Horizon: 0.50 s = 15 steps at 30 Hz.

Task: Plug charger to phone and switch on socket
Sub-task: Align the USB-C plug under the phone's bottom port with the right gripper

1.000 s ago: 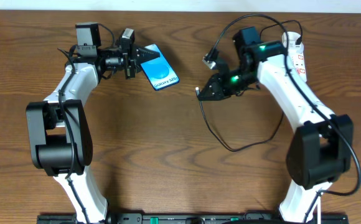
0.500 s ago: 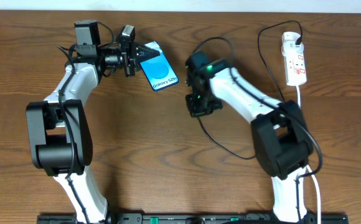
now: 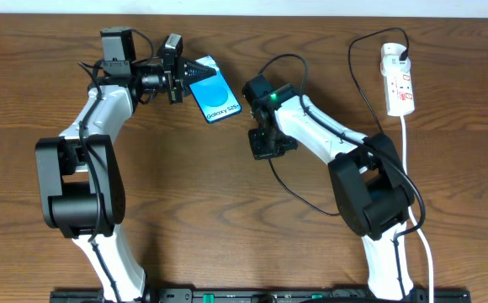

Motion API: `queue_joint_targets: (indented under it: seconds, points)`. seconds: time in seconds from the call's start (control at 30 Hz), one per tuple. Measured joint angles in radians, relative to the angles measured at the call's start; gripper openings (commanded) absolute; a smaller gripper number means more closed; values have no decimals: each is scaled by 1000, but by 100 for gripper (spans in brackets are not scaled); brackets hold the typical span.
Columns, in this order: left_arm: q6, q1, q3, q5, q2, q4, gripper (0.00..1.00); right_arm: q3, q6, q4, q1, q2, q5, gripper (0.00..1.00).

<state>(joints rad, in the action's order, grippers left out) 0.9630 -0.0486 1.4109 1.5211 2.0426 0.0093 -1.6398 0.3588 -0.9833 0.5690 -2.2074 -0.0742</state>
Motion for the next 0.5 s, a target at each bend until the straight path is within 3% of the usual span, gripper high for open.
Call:
queue_joint_targets:
  seconds: [0.17,0.3,0.4,0.5]
  points:
    - [0,0,0,0,0,0,7,-5,-4,-5,3,-7,4,15]
    - [0,0,0,0,0,0,7,-16,-11,-15,10,-14,2,19]
    - [0,0,0,0,0,0,7,-24,-13,-22,12,-20,4,17]
    - [0,0,0,0,0,0,8,-27,-23,-27,12,-23,5,6]
